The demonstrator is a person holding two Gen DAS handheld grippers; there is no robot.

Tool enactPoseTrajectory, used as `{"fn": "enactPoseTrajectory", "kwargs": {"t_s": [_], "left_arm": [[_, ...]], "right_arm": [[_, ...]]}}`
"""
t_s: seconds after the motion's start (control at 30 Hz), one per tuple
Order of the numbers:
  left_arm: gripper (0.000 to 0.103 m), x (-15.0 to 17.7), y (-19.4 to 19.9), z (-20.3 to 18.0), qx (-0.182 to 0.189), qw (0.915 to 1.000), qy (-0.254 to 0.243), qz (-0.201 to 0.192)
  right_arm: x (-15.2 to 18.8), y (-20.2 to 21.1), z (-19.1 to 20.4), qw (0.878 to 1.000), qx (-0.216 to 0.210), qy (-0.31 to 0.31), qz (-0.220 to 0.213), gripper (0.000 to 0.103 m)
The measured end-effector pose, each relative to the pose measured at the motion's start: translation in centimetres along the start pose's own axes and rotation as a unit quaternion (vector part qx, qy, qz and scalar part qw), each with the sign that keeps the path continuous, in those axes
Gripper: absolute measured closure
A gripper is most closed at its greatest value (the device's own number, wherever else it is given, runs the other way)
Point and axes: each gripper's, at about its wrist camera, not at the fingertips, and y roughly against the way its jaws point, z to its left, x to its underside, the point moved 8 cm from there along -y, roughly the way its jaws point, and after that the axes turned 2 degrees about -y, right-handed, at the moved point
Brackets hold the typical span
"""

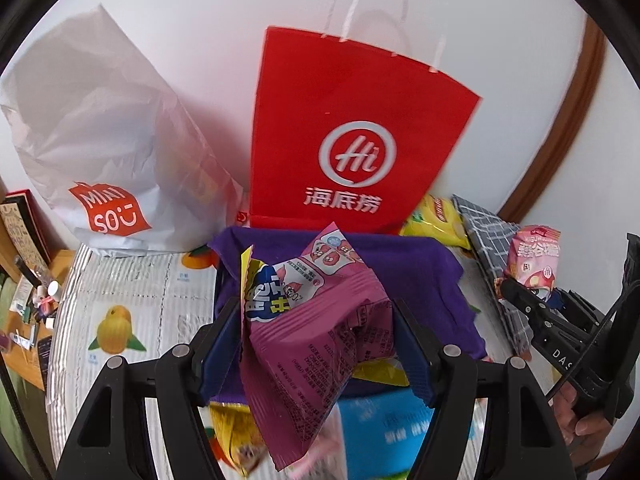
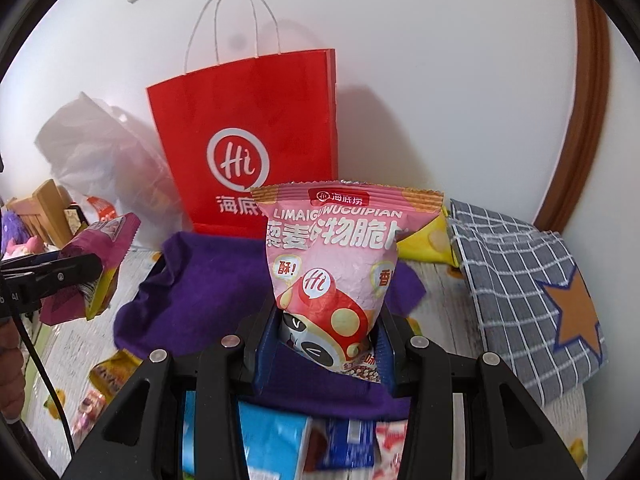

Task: Organize snacks
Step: 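Carry both packets over the purple towel and lower them onto it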

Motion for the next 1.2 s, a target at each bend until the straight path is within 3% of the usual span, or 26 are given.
{"fn": "enactPoseTrajectory", "kwargs": {"t_s": [0.3,0.6,1.2], "left_arm": [[0.033,-2.4,-4.7,0.4,0.000,0.9999,0.006,0.014],[0.033,-0.3,-10.3,2.0,-0.016,0.9971,0.008,0.073],[0.033,1.2,-12.5,2.4,-0.030,0.9928,0.001,0.116]], "right_arm": [[-1.1,-6.1,-0.1,1.000,-0.008,0.000,0.027,0.061],[2.3,-11.7,-1.3,0.995,-0.015,-0.014,0.096,0.061],[4.0,-13.3,-1.1,0.991,-0.023,-0.001,0.130,0.061]]}}
